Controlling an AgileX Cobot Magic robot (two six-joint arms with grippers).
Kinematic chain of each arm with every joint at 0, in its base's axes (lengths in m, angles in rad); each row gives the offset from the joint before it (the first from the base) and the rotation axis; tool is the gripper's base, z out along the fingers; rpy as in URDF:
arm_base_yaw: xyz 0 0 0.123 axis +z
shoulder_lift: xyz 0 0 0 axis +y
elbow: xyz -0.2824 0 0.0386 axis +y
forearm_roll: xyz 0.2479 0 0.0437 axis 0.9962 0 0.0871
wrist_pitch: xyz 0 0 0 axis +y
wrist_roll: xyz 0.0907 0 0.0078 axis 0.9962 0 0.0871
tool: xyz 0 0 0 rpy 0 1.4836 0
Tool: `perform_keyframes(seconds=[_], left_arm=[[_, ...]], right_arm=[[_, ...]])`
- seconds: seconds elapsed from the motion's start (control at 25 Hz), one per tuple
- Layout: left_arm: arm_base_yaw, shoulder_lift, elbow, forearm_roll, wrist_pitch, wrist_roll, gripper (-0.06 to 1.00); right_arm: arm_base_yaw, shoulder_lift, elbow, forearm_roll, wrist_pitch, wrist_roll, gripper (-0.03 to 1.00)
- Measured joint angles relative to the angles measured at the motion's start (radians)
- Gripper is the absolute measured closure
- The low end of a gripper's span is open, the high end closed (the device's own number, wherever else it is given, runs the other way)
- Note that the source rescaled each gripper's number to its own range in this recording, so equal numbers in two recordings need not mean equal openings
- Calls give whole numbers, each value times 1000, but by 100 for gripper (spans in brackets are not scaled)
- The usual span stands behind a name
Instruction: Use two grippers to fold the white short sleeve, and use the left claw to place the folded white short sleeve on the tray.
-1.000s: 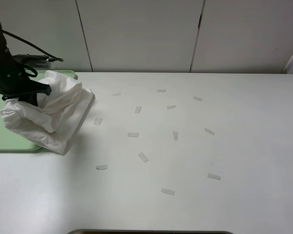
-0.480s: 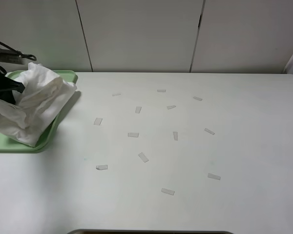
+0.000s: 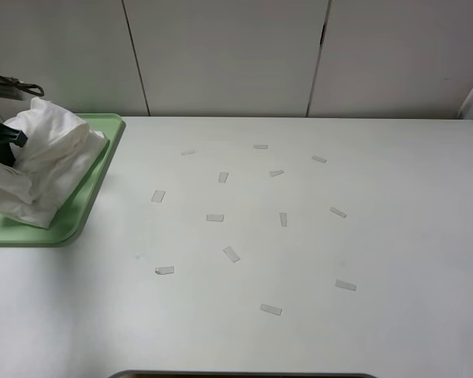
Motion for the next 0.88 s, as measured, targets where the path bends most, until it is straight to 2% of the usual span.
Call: perform_keyframes(seconds=[0.08, 0.12, 0.16, 0.2, 0.32, 0.56, 0.8, 0.88], left_arm=[[0, 0, 0, 0, -3, 1, 64], [0, 0, 0, -1, -6, 1, 48], [0, 0, 0, 0, -8, 1, 20], [0, 0, 0, 6, -8, 1, 9], [0, -2, 0, 26, -7, 1, -3], [0, -30, 0, 26, -6, 1, -5], [-3, -37, 0, -64, 32, 2, -5], [-4, -37, 0, -71, 43, 2, -5]], right_arm=[[0, 0, 0, 0, 0, 0, -3], [0, 0, 0, 0, 0, 0, -3], [0, 0, 0, 0, 0, 0, -3], [0, 0, 0, 0, 0, 0, -3], [0, 0, 0, 0, 0, 0, -3], [0, 0, 0, 0, 0, 0, -3], [0, 0, 0, 0, 0, 0, -3], [0, 0, 0, 0, 0, 0, -3]])
